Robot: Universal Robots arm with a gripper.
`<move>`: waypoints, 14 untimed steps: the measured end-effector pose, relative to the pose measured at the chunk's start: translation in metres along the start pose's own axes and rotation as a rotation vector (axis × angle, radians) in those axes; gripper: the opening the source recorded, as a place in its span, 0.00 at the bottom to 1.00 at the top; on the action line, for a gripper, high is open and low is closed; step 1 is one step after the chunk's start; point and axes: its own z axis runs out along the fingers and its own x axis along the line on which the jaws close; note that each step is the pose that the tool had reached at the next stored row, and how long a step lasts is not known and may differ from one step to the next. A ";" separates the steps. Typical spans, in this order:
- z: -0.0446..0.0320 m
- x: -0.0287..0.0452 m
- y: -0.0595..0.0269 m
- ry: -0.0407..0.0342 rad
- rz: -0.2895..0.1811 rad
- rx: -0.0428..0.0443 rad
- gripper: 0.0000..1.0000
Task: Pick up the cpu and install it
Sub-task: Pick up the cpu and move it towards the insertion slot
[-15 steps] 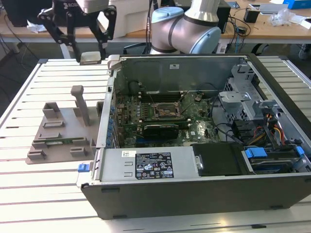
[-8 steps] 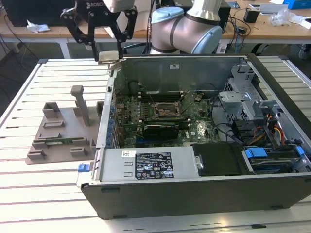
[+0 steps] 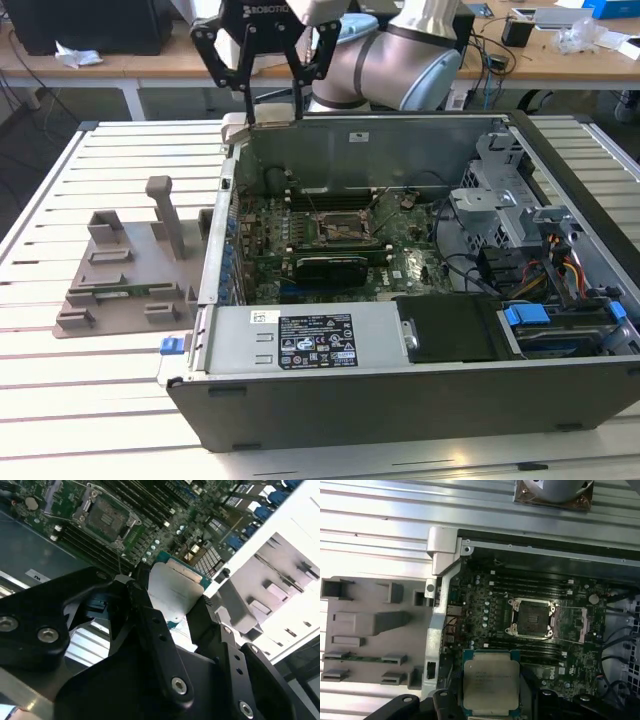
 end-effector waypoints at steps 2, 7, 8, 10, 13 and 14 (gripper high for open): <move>0.0017 -0.0093 0.0021 0.0013 0.000 0.0010 0.55; 0.0199 -0.0447 0.0189 0.0096 0.000 0.0056 0.55; 0.0229 -0.0478 0.0198 0.0103 0.000 0.0055 0.55; 0.0290 -0.0525 0.0212 0.0114 0.000 0.0062 0.55; 0.0381 -0.0601 0.0222 0.0121 0.000 0.0077 0.55; 0.0397 -0.0625 0.0223 0.0121 0.000 0.0081 0.55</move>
